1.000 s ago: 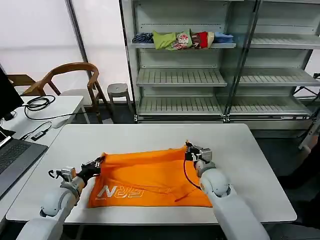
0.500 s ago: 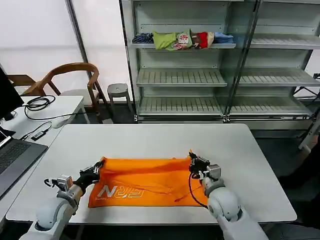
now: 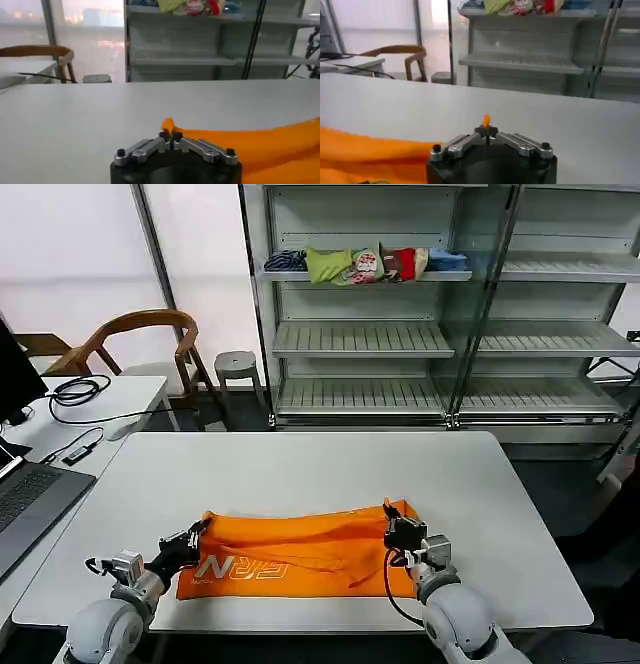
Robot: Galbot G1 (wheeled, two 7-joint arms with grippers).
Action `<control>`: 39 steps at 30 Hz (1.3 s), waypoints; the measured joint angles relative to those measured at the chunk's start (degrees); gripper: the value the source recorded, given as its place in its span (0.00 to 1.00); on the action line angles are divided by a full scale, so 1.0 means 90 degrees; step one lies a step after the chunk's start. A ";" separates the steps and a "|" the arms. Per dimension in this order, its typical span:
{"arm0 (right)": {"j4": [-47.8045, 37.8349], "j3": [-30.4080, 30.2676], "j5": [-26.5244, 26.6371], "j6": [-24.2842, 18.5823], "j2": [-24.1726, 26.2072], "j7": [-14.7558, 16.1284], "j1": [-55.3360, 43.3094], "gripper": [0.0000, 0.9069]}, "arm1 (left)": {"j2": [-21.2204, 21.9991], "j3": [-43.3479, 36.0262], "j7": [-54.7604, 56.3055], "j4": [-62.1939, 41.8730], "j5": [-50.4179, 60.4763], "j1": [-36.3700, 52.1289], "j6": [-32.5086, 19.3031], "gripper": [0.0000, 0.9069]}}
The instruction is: Fold and organize the clothes.
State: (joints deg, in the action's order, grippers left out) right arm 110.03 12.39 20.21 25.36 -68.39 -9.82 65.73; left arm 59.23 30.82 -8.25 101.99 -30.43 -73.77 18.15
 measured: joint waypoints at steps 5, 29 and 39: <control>0.0066 -0.0001 -0.0039 0.0002 0.0019 0.0014 0.0115 0.00 | -0.0014 -0.0017 0.0003 0.0028 0.0052 -0.0066 0.0007 0.02; 0.0146 0.0041 -0.0350 0.0041 0.0127 0.0070 0.0487 1.00 | -0.0025 -0.0036 0.0112 0.0294 0.0530 -0.0386 0.0388 1.00; 0.0550 0.0295 -0.0415 0.0004 0.0248 0.0079 0.0740 1.00 | -0.0120 0.0076 0.0468 0.0712 0.0502 -0.0544 0.0545 1.00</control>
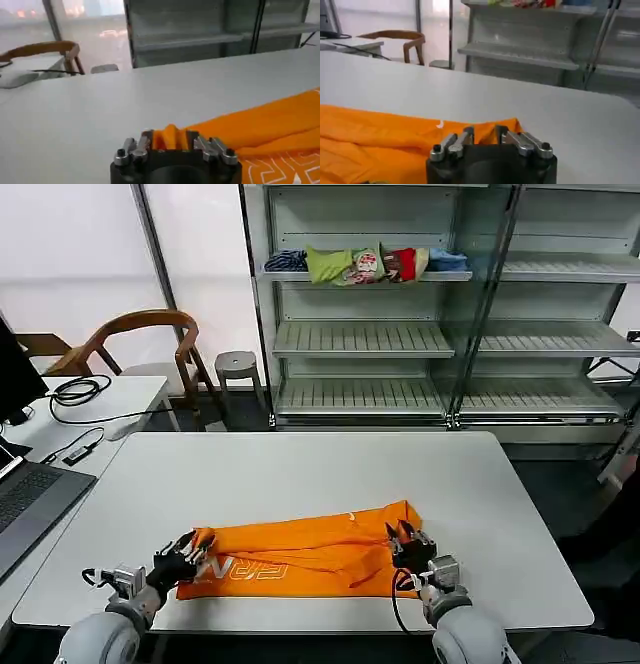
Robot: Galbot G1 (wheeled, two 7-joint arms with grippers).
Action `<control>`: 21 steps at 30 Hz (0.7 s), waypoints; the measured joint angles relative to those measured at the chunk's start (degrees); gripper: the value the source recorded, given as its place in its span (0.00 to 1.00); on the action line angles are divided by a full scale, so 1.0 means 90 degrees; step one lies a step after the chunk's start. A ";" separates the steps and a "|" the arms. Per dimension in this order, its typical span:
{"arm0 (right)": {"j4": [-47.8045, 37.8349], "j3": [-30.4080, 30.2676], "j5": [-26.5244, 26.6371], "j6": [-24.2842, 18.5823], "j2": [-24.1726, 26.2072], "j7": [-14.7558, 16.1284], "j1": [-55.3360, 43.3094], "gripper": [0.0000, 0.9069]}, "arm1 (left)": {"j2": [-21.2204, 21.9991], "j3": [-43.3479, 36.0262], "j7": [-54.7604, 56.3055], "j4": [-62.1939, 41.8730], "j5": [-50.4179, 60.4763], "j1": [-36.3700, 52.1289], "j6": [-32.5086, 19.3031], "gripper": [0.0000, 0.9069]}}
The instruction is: Fold and organize the clothes.
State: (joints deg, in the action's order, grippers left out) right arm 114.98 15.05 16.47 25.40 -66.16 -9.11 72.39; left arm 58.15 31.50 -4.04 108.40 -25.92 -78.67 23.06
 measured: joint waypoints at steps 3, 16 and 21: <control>0.0202 0.0113 -0.0047 -0.0043 0.0019 0.0032 0.0137 1.00 | -0.0011 -0.0039 0.0291 0.0199 -0.0083 -0.0069 0.0004 1.00; 0.0880 0.0626 -0.0175 -0.0148 0.0049 0.0082 0.0742 1.00 | 0.0146 -0.0601 0.2428 0.0591 -0.0544 -0.0194 0.0117 1.00; 0.0978 0.0708 -0.0225 -0.0194 0.0042 0.0095 0.0899 1.00 | 0.0243 -0.0847 0.2963 0.0545 -0.0668 -0.0080 0.0107 1.00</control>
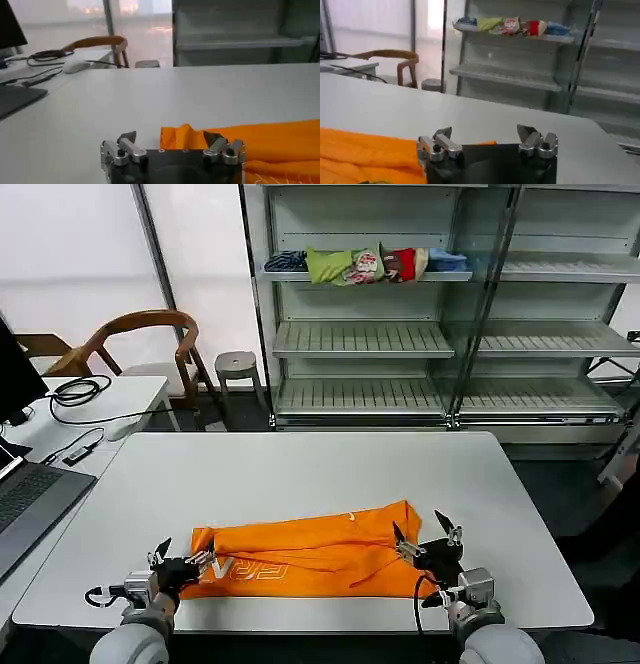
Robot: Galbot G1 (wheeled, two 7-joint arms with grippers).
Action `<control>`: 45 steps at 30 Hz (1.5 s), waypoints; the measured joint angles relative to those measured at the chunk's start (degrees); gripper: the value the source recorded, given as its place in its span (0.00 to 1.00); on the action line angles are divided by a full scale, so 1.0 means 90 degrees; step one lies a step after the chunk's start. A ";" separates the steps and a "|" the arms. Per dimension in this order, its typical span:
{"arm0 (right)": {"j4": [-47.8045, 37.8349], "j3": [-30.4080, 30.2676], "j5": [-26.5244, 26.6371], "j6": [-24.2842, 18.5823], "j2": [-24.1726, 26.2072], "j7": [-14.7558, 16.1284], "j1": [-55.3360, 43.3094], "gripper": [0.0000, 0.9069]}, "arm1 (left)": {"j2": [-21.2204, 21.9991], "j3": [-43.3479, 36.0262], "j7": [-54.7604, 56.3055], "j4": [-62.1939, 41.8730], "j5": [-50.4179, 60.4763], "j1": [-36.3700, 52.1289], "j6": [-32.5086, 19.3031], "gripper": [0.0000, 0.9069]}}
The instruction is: Fold and organize the clothes.
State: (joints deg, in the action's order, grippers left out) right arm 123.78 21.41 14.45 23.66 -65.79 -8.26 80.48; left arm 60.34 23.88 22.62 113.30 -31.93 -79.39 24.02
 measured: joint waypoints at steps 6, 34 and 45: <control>0.0040 0.0040 -0.0029 -0.0033 -0.0016 0.0016 0.0087 1.00 | 0.0149 -0.0256 0.0441 -0.0128 -0.0053 0.0166 -0.0002 1.00; -0.0095 0.0044 -0.0060 -0.0073 -0.0067 0.0040 -0.0027 1.00 | 0.0330 -0.0662 0.0929 -0.0363 -0.0119 0.0219 0.0073 0.02; -0.0149 0.0047 -0.0060 -0.0106 -0.0059 0.0031 -0.0071 1.00 | 0.0271 -0.0585 0.0787 -0.0412 -0.0029 0.0271 0.0080 0.02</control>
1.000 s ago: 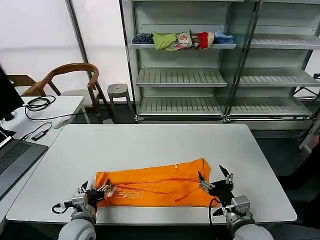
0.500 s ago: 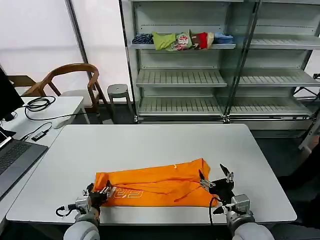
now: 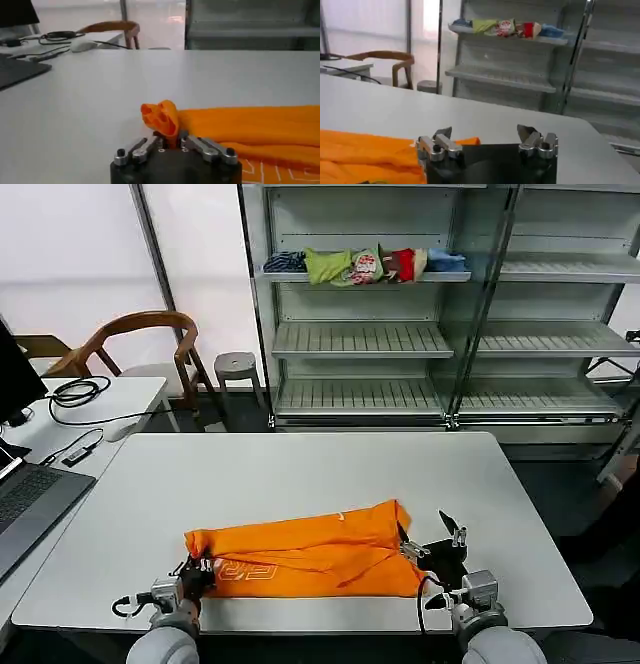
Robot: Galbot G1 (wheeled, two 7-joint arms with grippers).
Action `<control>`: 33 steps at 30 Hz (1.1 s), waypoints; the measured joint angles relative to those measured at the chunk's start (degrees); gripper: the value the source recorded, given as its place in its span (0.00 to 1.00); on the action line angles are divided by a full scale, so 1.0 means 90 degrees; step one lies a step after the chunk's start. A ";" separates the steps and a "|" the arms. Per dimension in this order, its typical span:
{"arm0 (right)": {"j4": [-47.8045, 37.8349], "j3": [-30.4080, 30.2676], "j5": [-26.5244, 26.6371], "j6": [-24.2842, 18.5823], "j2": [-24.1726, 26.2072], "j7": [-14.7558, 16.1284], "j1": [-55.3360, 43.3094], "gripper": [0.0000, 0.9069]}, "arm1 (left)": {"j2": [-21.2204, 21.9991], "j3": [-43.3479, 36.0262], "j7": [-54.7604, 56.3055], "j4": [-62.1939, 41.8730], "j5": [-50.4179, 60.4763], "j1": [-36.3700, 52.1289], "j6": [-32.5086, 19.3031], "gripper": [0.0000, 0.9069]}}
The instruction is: Fold and organize the clothes.
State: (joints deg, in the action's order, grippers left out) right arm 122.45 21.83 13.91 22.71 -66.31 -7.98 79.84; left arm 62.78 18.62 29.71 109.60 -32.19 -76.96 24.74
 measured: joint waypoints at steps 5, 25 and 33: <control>-0.0002 0.0004 0.0000 -0.0016 0.0025 -0.0004 -0.0034 1.00 | -0.0127 0.0191 -0.0130 0.0028 0.0021 -0.0018 0.0100 0.02; 0.0021 0.0065 -0.0011 -0.0070 0.0031 -0.0010 -0.0018 1.00 | -0.0914 0.1810 -0.1009 0.0684 0.0053 -0.0317 0.0752 0.02; 0.0162 0.0256 -0.0027 -0.0058 0.0107 -0.0018 0.0136 1.00 | -0.0505 0.1264 -0.1126 0.1455 0.0070 -0.0275 0.0828 0.02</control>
State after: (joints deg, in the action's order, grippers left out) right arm 123.90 24.14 13.67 22.19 -65.35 -8.14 81.07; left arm 58.23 29.99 19.57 122.69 -31.56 -79.43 32.19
